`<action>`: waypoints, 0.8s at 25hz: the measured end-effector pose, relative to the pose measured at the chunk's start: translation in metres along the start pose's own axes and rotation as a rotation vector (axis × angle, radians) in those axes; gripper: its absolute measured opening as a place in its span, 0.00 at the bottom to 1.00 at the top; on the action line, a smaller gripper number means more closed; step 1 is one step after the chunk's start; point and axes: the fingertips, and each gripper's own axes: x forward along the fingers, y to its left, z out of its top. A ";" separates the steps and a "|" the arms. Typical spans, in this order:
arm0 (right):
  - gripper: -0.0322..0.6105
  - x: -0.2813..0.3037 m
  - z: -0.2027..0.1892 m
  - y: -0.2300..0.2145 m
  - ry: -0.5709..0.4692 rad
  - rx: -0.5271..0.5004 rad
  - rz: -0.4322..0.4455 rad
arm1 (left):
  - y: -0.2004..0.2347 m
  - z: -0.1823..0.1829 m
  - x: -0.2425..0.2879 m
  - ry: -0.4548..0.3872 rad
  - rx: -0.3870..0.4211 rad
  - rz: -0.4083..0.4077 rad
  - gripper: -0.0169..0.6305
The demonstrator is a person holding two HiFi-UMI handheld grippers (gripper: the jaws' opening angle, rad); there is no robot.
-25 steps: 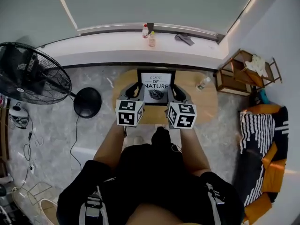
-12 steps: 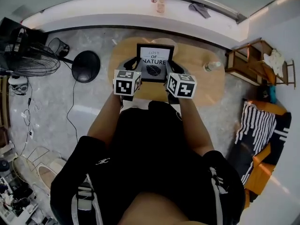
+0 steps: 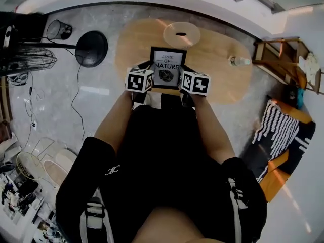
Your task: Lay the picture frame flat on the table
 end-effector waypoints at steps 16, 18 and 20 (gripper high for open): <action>0.19 0.165 -0.069 -0.103 0.352 0.073 -0.004 | 0.054 -0.091 0.179 0.311 -0.256 -0.058 0.16; 0.19 0.188 -0.075 -0.116 0.376 0.067 0.001 | 0.063 -0.100 0.203 0.329 -0.277 -0.063 0.16; 0.19 0.209 -0.081 -0.126 0.395 0.063 0.001 | 0.072 -0.109 0.224 0.345 -0.288 -0.063 0.16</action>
